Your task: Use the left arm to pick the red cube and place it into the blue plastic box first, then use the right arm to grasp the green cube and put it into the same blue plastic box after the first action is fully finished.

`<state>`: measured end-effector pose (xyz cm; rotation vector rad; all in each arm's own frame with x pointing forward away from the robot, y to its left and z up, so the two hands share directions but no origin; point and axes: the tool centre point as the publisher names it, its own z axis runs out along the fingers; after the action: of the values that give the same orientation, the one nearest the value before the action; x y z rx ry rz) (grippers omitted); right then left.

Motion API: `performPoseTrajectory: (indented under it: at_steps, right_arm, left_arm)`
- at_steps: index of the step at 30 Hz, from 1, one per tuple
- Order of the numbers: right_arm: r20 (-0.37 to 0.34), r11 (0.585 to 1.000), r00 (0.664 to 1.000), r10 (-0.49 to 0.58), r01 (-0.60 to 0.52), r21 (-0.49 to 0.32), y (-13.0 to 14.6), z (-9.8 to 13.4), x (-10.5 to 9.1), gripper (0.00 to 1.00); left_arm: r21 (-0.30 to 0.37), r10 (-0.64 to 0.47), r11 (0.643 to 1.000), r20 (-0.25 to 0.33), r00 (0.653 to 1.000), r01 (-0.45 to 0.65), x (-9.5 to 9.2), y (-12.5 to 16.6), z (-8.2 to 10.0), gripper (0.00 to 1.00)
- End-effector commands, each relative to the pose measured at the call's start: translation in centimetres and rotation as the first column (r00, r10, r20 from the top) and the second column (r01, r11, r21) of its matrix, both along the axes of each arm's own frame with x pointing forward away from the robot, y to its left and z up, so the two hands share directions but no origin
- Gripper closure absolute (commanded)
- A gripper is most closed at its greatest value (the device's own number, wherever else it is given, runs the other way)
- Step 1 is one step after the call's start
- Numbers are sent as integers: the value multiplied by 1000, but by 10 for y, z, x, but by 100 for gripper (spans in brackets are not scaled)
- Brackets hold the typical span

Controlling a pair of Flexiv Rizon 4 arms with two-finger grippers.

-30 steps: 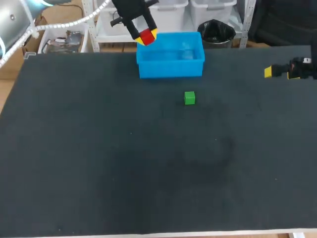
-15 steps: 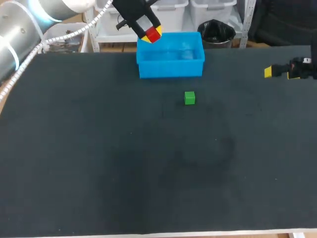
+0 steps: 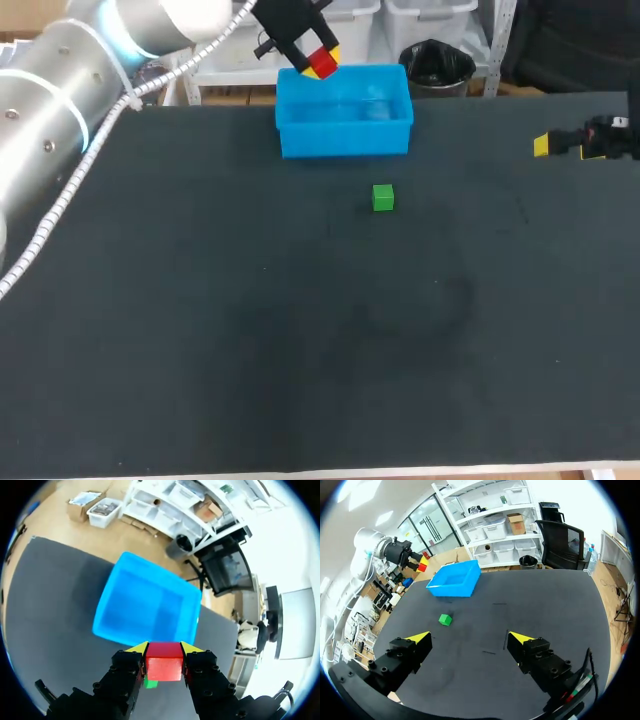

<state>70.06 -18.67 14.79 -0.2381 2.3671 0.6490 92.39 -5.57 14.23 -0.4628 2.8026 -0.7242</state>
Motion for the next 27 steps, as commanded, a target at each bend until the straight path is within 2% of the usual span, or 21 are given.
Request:
performPoseTrajectory:
  at_steps: [1,10,20,27]
  right_arm:
    - [-2,1000,1000,-3,3,-3,0,1,0,0]
    - [-2,1000,1000,-3,3,-3,0,1,0,0]
    - [-2,1000,1000,-3,3,-3,0,1,0,0]
    - [-2,1000,1000,-3,3,-3,0,1,0,0]
  left_arm:
    - [-45,-108,994,-203,973,101,68,8,-1,100]
    - [-82,-97,994,-242,965,79,90,11,-23,100]
    - [-50,-43,998,-283,958,30,121,24,-47,100]
    - [-27,-4,1000,-300,954,-5,133,41,-59,100]
